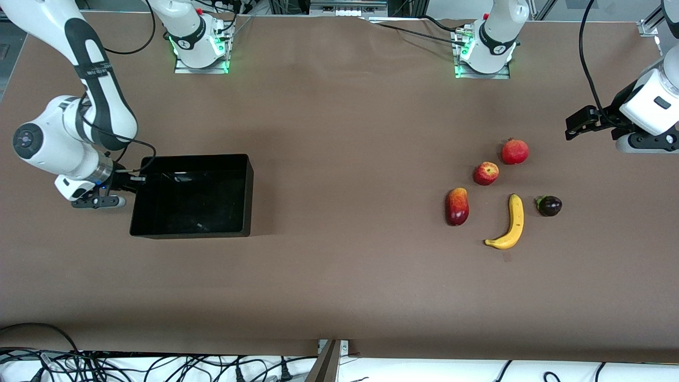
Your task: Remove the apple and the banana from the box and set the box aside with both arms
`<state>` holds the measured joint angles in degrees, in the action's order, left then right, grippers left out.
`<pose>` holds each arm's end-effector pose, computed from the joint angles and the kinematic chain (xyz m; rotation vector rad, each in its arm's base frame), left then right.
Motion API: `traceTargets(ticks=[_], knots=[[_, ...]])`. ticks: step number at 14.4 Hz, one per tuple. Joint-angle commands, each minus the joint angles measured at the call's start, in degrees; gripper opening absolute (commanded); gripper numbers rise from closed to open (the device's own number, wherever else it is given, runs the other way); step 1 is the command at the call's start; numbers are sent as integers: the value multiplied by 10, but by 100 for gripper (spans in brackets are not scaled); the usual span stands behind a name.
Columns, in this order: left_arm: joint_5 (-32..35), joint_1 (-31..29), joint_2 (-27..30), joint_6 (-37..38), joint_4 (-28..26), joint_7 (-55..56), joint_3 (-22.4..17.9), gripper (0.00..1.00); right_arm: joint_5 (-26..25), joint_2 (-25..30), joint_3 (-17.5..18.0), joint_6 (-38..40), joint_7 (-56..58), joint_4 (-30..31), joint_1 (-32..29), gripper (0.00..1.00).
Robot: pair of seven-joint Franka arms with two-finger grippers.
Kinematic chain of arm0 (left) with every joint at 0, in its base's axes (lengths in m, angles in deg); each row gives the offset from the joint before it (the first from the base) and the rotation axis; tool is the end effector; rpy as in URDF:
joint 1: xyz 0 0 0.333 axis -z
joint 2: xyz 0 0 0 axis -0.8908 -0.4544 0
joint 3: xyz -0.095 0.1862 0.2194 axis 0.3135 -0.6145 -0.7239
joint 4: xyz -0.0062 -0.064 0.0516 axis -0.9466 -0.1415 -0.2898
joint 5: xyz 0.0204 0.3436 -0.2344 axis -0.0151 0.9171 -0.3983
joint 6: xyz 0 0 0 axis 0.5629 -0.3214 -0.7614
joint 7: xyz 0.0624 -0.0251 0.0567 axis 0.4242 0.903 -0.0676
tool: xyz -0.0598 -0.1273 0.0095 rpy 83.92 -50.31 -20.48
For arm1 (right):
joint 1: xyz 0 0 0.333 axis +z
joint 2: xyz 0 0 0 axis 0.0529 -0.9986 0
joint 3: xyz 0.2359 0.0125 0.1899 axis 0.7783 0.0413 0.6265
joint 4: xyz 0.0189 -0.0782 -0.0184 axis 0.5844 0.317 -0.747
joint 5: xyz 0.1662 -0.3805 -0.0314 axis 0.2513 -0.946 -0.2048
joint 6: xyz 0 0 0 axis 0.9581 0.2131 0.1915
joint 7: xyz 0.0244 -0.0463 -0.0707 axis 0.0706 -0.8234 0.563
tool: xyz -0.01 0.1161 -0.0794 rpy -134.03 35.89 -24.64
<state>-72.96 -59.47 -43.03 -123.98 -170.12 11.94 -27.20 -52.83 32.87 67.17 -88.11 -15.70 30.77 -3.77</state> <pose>0.5723 -0.0075 0.5314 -3.1115 -0.0130 0.1004 0.5890 -0.0679 0.2063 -3.0697 -0.0831 0.0365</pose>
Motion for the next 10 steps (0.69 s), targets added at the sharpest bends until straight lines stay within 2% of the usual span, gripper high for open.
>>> traceTargets(ticks=[1, 4, 8, 10], knots=[[-15, 2, 6, 11, 5, -1, -3, 100, 8, 14, 17, 113, 5, -91, -3, 100], [-14, 2, 6, 11, 5, -1, -3, 100, 3, 29, 19, 210, -7, -173, 25, 100], [-15, 2, 7, 15, 4, -1, -3, 100, -19, 106, 21, 300, -32, -198, 50, 100], [-15, 1, 6, 24, 4, -2, -4, 100, -35, 112, 21, 326, -31, -232, 60, 100]])
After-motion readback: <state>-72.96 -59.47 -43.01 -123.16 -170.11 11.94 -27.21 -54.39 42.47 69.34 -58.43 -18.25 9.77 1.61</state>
